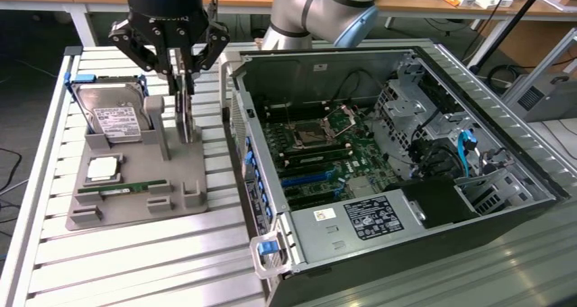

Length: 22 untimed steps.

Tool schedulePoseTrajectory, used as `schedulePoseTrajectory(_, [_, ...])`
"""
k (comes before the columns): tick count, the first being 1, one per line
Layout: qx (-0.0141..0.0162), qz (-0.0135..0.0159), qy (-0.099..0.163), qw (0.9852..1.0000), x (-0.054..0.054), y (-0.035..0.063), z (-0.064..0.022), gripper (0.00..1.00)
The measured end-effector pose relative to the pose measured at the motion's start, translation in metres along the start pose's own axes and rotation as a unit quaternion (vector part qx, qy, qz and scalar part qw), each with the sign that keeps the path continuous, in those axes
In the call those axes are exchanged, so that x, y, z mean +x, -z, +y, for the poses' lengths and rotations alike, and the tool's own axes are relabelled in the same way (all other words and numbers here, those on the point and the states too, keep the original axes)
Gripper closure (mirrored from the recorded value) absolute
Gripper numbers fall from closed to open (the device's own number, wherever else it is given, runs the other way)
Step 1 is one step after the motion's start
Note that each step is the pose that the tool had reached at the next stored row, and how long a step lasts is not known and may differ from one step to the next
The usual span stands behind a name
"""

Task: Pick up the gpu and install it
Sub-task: 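Pick up the gpu and move the gpu toward the slot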

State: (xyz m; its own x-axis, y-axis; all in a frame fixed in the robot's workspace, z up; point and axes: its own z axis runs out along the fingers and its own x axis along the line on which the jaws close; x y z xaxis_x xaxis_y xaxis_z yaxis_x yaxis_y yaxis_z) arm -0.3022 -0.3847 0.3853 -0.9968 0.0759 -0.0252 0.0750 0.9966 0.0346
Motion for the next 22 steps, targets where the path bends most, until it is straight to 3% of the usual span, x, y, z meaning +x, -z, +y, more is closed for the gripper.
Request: schedulePoseTrajectory(22, [-0.0007, 0.0001, 0.0, 1.0, -0.001, 0.0292, 0.001, 0.73])
